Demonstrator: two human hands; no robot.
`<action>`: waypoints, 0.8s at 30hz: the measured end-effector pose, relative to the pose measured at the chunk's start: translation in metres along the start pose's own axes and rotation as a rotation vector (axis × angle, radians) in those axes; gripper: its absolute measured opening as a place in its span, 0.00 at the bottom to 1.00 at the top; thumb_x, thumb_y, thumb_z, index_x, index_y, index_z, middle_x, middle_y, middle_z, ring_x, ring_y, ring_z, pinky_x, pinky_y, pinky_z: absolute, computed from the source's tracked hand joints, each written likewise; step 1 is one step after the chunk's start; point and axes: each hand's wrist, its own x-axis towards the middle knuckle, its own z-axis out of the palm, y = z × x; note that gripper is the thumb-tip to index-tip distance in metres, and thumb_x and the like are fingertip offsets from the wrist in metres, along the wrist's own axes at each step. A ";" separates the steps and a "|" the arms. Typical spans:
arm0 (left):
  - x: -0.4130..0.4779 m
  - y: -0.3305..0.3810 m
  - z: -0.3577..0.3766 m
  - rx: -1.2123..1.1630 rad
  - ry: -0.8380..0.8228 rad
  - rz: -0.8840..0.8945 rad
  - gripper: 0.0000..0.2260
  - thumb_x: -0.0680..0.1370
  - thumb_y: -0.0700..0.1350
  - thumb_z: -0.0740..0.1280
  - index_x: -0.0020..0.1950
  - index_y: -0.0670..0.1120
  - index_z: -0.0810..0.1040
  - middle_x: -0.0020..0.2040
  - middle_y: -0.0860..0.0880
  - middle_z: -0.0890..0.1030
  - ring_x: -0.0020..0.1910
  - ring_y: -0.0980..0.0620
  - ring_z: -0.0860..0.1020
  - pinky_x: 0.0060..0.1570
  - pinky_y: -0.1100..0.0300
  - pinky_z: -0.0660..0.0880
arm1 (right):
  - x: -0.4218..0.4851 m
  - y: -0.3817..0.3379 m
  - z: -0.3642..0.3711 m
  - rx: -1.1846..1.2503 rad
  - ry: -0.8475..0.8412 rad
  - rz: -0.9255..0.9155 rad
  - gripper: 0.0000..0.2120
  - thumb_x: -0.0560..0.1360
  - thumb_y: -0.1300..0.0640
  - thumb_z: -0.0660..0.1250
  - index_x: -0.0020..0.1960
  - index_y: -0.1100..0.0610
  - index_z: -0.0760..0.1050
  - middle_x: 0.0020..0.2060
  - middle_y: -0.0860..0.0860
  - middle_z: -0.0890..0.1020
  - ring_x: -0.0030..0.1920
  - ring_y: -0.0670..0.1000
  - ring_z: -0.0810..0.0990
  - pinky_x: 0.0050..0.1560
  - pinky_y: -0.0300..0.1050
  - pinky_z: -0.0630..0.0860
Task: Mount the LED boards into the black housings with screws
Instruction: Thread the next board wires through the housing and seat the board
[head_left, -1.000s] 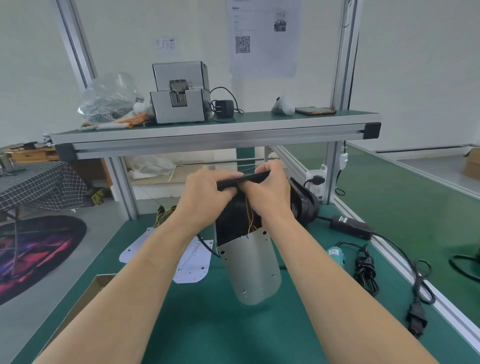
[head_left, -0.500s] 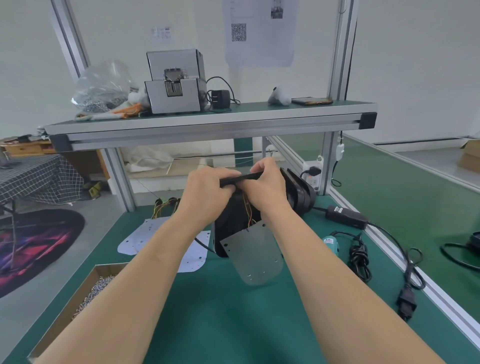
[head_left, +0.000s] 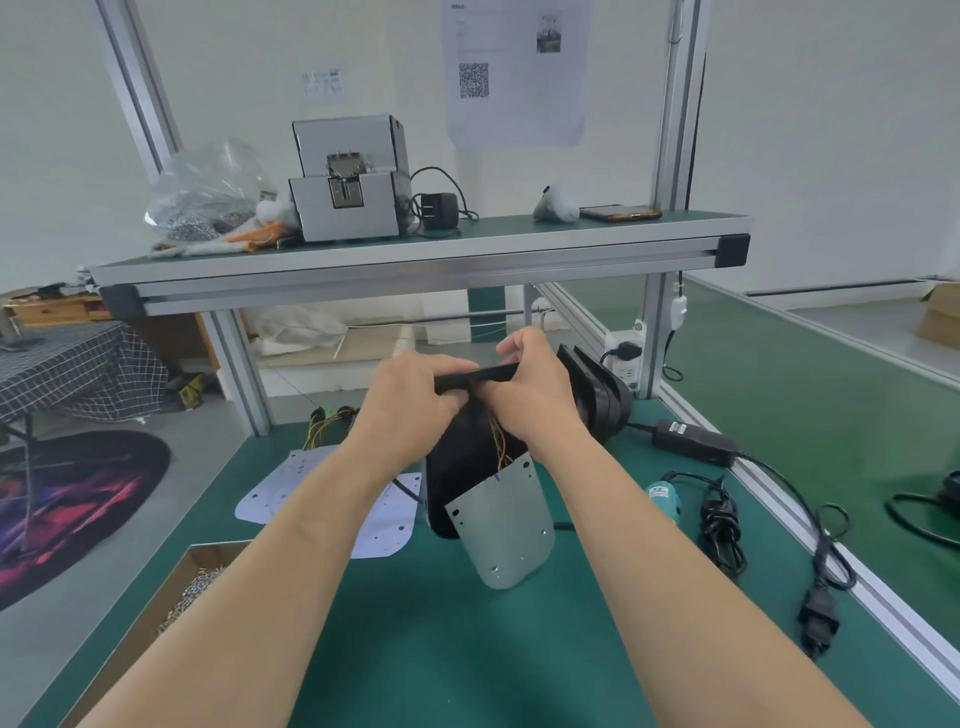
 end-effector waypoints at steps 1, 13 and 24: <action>-0.001 0.002 0.002 -0.010 0.008 0.016 0.18 0.74 0.34 0.66 0.58 0.51 0.86 0.46 0.53 0.86 0.48 0.55 0.81 0.52 0.65 0.76 | -0.001 -0.002 0.001 -0.025 0.044 0.008 0.17 0.70 0.56 0.72 0.54 0.50 0.69 0.51 0.50 0.77 0.52 0.54 0.77 0.51 0.52 0.76; 0.000 -0.010 -0.017 -0.161 0.039 -0.107 0.14 0.76 0.36 0.69 0.56 0.52 0.86 0.48 0.53 0.86 0.52 0.51 0.82 0.57 0.50 0.79 | -0.005 0.082 -0.048 0.453 -0.383 0.425 0.13 0.85 0.55 0.58 0.56 0.62 0.78 0.51 0.59 0.85 0.49 0.56 0.85 0.58 0.52 0.80; 0.001 -0.012 -0.012 -0.276 0.174 -0.064 0.16 0.78 0.36 0.68 0.59 0.52 0.85 0.52 0.55 0.85 0.54 0.55 0.81 0.59 0.49 0.78 | -0.061 0.104 -0.007 0.827 -1.187 0.449 0.27 0.84 0.41 0.57 0.73 0.59 0.71 0.66 0.64 0.76 0.70 0.67 0.72 0.74 0.60 0.65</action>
